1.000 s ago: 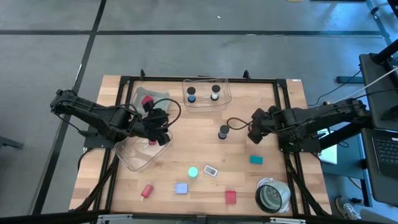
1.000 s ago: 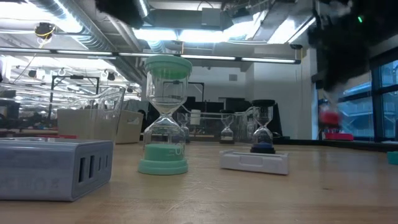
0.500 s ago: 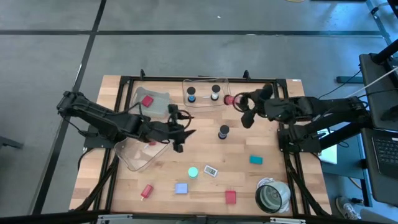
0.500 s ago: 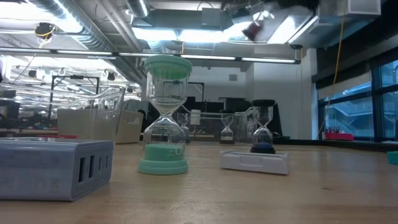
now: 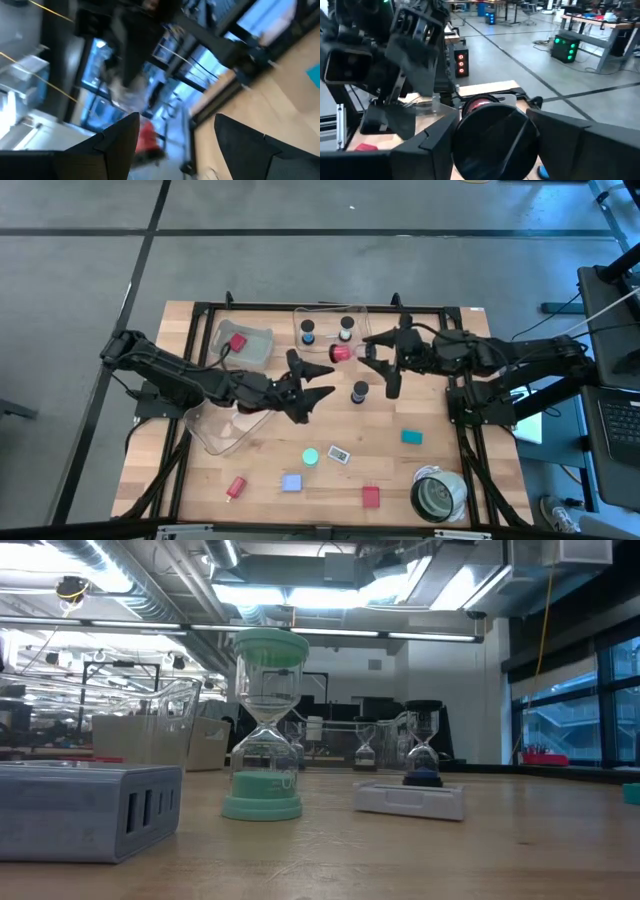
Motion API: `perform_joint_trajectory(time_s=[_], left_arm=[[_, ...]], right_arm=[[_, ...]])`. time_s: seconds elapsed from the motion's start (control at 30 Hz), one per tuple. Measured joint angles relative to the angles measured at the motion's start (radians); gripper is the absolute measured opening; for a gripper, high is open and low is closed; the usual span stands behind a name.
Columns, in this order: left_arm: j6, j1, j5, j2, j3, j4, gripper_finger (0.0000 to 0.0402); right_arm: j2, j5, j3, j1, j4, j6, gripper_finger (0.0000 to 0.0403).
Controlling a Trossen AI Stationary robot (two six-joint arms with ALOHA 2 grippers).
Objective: Pick & Place Office items
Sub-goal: Put the red hourglass into the top transparent bin
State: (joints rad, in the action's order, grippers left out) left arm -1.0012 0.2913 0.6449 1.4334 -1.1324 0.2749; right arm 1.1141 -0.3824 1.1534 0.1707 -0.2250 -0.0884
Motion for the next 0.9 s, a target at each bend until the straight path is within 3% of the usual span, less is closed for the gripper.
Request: perform_joint_trajectory(time_s=[0.23,0.37,0.57,0.9], left_arm=[[-0.066,-0.011,-0.021,0.000,0.000,0.087,0.0255],[-0.036,-0.033,-0.014,0.000,0.000,0.072,0.0255],[-0.034,-0.066,-0.001,0.000,0.000,0.073,0.0255],[0.051,-0.083,0.042,0.000,0.000,0.084,0.0251]], right_arm=[[0.019,0.009,0.000,0.000,0.026,0.002,0.0214],[0.019,0.016,0.000,0.000,0.059,0.019,0.0216],[0.019,0.120,0.000,0.000,0.098,0.019,0.0214],[0.019,0.121,0.000,0.000,0.123,0.023,0.0215]])
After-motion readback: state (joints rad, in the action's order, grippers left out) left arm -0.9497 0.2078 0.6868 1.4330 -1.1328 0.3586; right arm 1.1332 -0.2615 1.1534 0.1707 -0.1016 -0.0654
